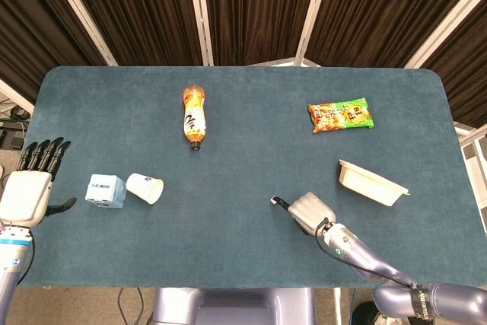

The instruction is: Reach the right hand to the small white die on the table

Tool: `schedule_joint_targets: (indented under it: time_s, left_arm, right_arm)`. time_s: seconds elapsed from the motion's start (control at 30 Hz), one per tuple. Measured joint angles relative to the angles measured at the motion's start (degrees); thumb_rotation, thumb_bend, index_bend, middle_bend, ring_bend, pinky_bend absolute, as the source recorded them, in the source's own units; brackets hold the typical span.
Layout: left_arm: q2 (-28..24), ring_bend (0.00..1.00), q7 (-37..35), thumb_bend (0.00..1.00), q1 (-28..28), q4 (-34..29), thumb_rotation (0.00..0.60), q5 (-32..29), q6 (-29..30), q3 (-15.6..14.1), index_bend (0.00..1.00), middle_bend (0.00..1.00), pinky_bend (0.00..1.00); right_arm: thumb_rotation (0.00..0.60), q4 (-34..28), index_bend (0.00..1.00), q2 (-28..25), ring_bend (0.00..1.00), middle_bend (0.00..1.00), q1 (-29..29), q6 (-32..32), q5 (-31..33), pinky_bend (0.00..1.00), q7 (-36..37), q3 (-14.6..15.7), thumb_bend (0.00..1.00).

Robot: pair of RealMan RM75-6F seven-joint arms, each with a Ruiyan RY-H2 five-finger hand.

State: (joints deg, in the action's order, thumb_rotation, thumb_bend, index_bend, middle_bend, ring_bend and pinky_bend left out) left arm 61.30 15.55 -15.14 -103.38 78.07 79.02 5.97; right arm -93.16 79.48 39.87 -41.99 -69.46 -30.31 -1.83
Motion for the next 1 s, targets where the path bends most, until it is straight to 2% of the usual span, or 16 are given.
schedule_joint_targets:
  time_s: [0.5, 1.0]
  left_arm:
    - [-0.3, 0.0, -0.5, 0.0, 0.1, -0.2, 0.6, -0.2, -0.1, 0.2, 0.0, 0.0, 0.0]
    - [-0.5, 0.0, -0.9, 0.0, 0.2, -0.3, 0.6, -0.1, -0.3, 0.1, 0.0, 0.0, 0.0]
  right_arm:
    - [0.6, -0.1, 0.01, 0.8, 0.79, 0.77, 1.4, -0.7, 1.3, 1.0, -1.2, 1.2, 0.66]
    - [0.6, -1.6, 0.02, -0.3, 0.79, 0.77, 1.5, -1.9, 1.8, 1.0, -2.1, 4.0, 0.66]
